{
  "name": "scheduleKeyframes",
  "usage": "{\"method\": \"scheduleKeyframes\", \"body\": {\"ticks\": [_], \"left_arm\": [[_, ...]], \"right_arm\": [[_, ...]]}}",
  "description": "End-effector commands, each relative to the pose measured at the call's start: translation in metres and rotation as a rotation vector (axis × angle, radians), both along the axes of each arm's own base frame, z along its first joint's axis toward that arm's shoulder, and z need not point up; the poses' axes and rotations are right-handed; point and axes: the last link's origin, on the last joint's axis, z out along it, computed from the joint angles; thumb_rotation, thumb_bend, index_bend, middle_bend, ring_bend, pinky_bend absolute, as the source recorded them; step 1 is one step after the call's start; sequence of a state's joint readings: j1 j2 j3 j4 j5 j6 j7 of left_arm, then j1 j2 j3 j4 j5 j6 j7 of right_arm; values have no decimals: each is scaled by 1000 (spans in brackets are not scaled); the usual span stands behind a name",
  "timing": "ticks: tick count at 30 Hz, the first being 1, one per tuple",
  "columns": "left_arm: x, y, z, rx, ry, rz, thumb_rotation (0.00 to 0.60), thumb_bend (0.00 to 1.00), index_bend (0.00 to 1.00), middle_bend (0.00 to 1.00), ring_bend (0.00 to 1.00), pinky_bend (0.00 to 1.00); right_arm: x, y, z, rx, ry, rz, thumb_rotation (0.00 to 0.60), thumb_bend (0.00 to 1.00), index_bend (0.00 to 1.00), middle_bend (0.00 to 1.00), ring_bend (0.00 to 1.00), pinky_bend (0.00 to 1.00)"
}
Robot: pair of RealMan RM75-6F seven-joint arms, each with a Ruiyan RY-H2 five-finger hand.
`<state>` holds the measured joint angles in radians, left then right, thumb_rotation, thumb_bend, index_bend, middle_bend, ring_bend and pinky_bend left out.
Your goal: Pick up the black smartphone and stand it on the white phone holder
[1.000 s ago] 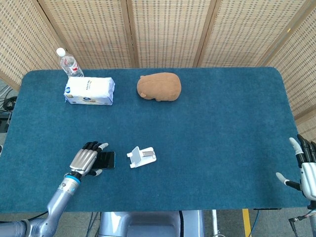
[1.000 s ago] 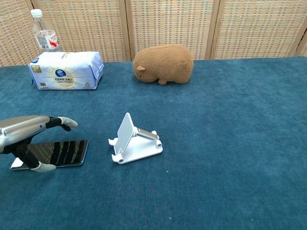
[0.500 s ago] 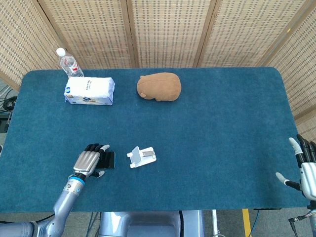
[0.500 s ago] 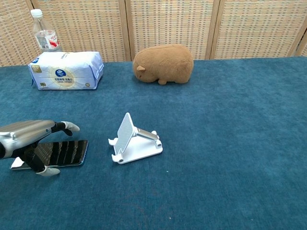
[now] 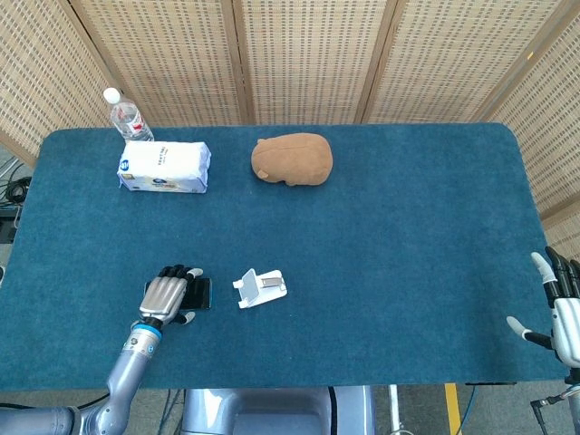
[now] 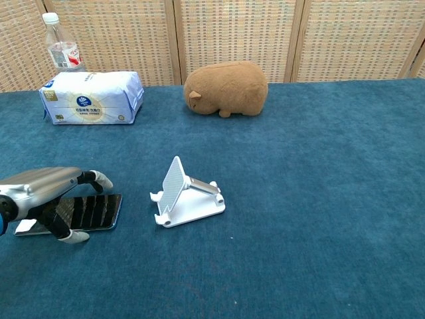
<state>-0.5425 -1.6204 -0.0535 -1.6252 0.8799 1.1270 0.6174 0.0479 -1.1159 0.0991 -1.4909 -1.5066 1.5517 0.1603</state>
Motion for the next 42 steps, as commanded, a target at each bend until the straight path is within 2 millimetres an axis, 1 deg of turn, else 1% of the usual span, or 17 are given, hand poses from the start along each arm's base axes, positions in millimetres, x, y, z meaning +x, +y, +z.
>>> {"method": "scheduleKeyframes", "body": {"ticks": [1, 4, 7, 17, 28, 33, 38, 40, 42], "left_arm": [[0, 1, -2, -6, 6, 3, 600, 249, 234, 275, 177, 173], [1, 0, -4, 10, 11, 0, 600, 250, 301, 379, 272, 261], [0, -1, -4, 42, 11, 0, 600, 249, 340, 411, 305, 287], [-2, -5, -7, 64, 10, -1, 600, 251, 347, 422, 319, 300], [5, -5, 12, 101, -96, -14, 600, 264, 351, 434, 328, 308], [10, -2, 24, 132, -177, -19, 600, 266, 351, 434, 328, 308], [14, -1, 31, 169, -253, -33, 600, 263, 351, 434, 328, 308], [18, 0, 34, 198, -312, -40, 600, 262, 351, 434, 328, 308], [23, 1, 36, 238, -415, -46, 600, 262, 351, 434, 328, 308]], "right_arm": [[0, 0, 0, 0, 0, 0, 600, 105, 0, 0, 0, 0], [-1, 0, 1, -1, -3, -2, 600, 105, 0, 0, 0, 0], [-1, 0, 1, -1, -5, -3, 600, 105, 0, 0, 0, 0], [-1, 0, 1, 1, -7, -1, 600, 105, 0, 0, 0, 0], [0, 0, 0, 5, -8, -1, 600, 105, 0, 0, 0, 0], [0, 0, -1, 7, -5, 0, 600, 105, 0, 0, 0, 0], [0, 0, -1, 8, -4, -1, 600, 105, 0, 0, 0, 0], [0, 0, -1, 8, -5, -1, 600, 105, 0, 0, 0, 0], [0, 0, -1, 8, -4, -2, 600, 105, 0, 0, 0, 0]]}}
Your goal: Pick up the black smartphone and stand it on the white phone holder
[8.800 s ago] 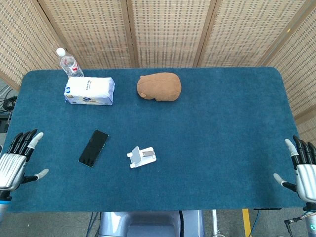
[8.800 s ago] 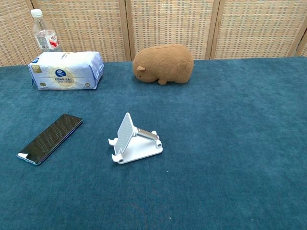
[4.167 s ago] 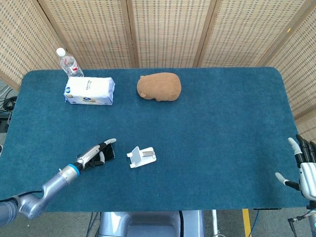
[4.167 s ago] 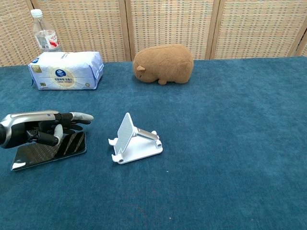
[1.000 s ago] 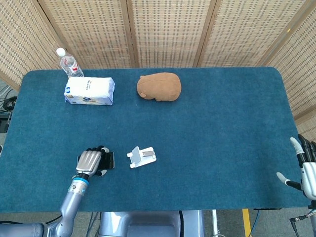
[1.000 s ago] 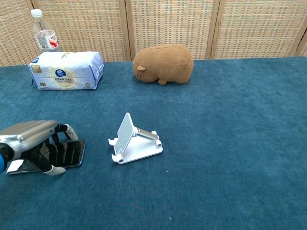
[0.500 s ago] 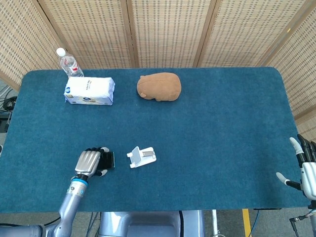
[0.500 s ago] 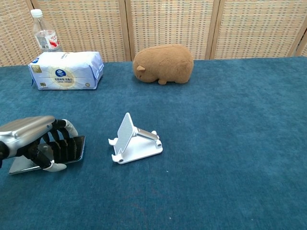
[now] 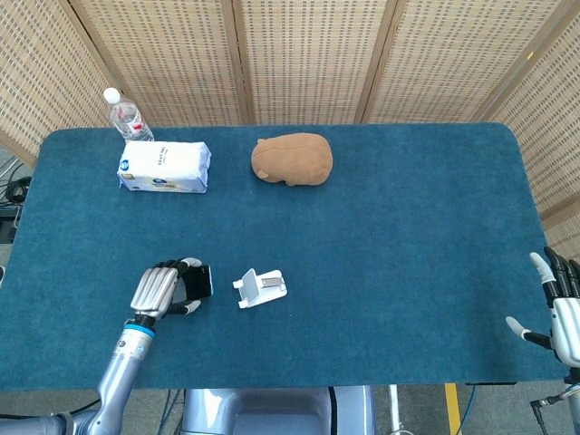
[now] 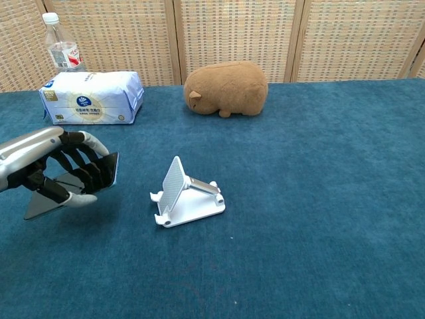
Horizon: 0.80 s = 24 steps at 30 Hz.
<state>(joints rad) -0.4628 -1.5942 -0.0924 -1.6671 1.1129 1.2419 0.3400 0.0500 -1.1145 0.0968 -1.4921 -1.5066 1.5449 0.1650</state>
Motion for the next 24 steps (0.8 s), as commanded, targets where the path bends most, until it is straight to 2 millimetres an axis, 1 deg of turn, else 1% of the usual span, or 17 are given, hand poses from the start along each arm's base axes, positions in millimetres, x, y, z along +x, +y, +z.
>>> {"method": "scheduleKeyframes", "body": {"ticks": [1, 3, 13, 24], "left_arm": [[13, 2, 7, 85, -213, -15, 600, 261, 351, 434, 328, 308], [18, 3, 6, 106, -306, -20, 600, 260, 351, 434, 328, 308], [38, 12, -3, 94, -510, 9, 600, 258, 351, 434, 328, 308], [53, 2, -14, 41, -723, 97, 600, 257, 351, 434, 326, 308]], "right_arm": [[0, 0, 0, 1, 0, 0, 600, 105, 0, 0, 0, 0], [0, 0, 0, 2, 1, 0, 600, 105, 0, 0, 0, 0], [0, 0, 0, 2, 0, -1, 600, 105, 0, 0, 0, 0], [0, -1, 0, 4, 0, 0, 600, 105, 0, 0, 0, 0]]}}
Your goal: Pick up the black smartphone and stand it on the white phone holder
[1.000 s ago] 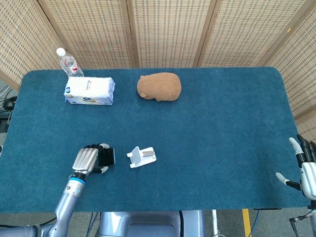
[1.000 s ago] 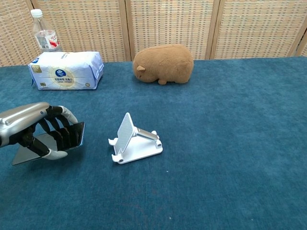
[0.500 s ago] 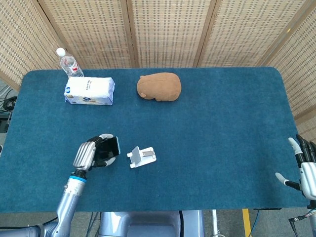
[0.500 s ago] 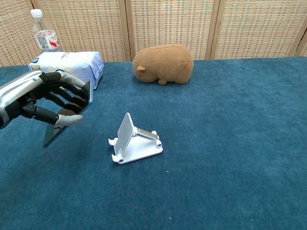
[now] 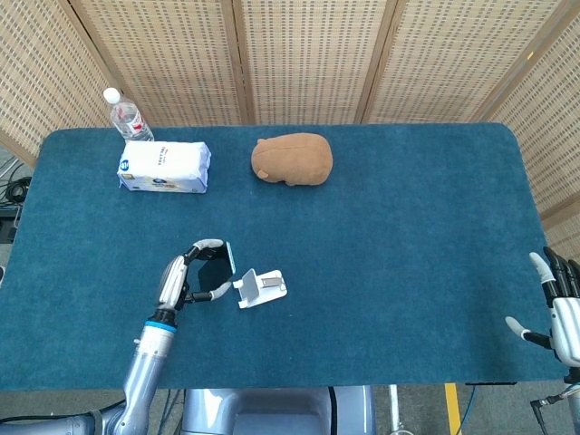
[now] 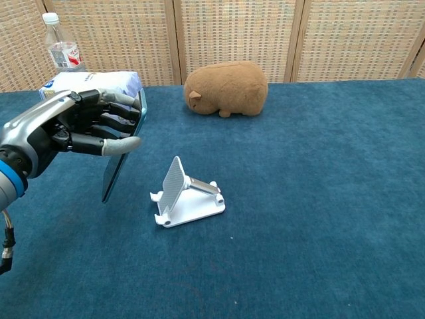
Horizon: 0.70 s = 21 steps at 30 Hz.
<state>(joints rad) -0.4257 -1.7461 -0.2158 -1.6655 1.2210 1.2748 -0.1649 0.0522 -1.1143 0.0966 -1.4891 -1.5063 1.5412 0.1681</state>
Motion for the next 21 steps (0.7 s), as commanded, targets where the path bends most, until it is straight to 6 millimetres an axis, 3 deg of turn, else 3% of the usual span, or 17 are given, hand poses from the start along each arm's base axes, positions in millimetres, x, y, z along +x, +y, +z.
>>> {"method": "scheduleKeyframes", "body": {"ticks": [1, 16, 21], "left_arm": [[4, -3, -2, -13, -61, 23, 600, 257, 351, 434, 326, 308], [-2, -4, -17, 18, -245, 22, 600, 228, 351, 434, 325, 308], [15, 2, -29, -23, -286, 17, 600, 227, 351, 434, 325, 308]], "right_arm": [[0, 0, 0, 2, 0, 1, 600, 105, 0, 0, 0, 0], [0, -1, -1, 4, -1, -2, 600, 105, 0, 0, 0, 0], [0, -1, -2, 9, 2, -3, 600, 105, 0, 0, 0, 0]]}}
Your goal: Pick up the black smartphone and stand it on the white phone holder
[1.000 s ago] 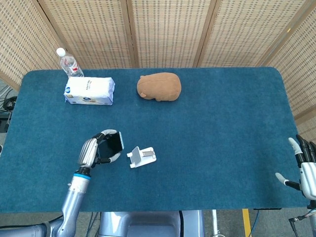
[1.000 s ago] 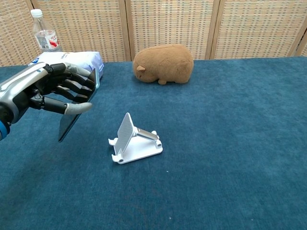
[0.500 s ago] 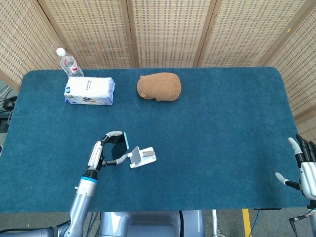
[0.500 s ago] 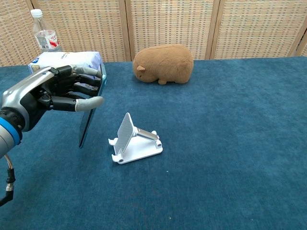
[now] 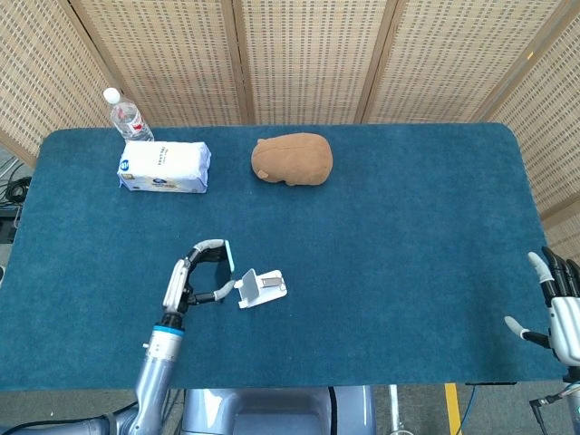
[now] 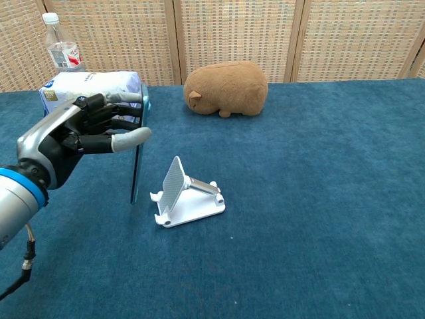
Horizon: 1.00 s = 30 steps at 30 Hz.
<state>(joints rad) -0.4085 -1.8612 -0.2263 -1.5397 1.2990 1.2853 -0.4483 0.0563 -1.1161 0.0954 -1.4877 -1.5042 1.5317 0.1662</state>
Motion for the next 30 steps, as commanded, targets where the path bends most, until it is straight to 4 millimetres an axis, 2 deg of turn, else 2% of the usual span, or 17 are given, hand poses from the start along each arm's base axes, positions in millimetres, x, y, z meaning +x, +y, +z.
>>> {"method": "scheduleKeyframes", "body": {"ticks": [1, 7, 12, 30], "left_arm": [[12, 6, -6, -23, -23, 0, 600, 226, 351, 434, 325, 308], [29, 11, -15, -29, -27, -17, 600, 222, 351, 434, 325, 308], [35, 10, -22, -32, -19, -56, 600, 195, 351, 434, 325, 308], [21, 4, -38, 0, -11, -94, 600, 175, 351, 434, 325, 308]], "right_arm": [[0, 0, 0, 1, 1, 1, 600, 105, 0, 0, 0, 0], [0, -1, -1, 2, 1, -1, 600, 105, 0, 0, 0, 0], [0, -1, 0, 3, 1, -2, 600, 105, 0, 0, 0, 0], [-1, -1, 1, 1, -6, -2, 600, 105, 0, 0, 0, 0]]}}
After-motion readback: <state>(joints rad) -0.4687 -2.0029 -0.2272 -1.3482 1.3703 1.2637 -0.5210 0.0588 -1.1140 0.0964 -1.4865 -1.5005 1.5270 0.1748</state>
